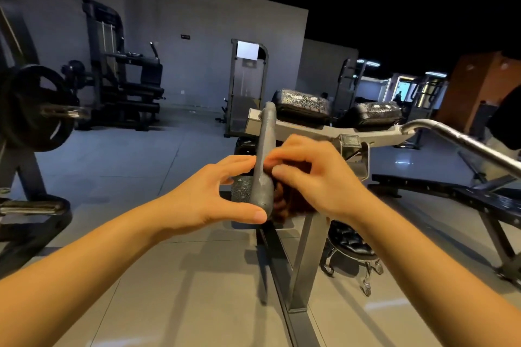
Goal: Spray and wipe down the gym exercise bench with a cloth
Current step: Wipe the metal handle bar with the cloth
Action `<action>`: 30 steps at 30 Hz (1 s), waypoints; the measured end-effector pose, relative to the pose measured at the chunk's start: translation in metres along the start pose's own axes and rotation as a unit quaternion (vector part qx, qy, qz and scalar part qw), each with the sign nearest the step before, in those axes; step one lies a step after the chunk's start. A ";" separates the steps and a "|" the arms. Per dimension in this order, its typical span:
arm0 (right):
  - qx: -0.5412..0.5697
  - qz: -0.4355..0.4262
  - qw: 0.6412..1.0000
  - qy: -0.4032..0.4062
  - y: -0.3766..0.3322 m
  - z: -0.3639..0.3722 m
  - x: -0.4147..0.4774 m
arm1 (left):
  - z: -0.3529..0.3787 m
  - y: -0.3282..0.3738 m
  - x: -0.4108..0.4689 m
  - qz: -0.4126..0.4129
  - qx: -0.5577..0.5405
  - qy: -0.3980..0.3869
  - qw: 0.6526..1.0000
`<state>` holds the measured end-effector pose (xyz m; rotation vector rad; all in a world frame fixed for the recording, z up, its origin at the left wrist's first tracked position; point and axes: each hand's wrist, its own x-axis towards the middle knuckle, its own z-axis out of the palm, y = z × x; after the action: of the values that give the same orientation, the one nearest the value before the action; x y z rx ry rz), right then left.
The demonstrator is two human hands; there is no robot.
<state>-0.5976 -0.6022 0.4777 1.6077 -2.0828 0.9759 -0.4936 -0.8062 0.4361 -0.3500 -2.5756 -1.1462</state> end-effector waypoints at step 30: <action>0.236 0.132 0.930 0.250 0.038 0.056 0.002 | 0.005 0.004 0.001 0.008 0.041 0.021 0.999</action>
<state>-0.6264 -0.6378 0.4271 1.0912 -1.8079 1.8704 -0.4940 -0.8002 0.4360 -0.3230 -2.5692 -1.0289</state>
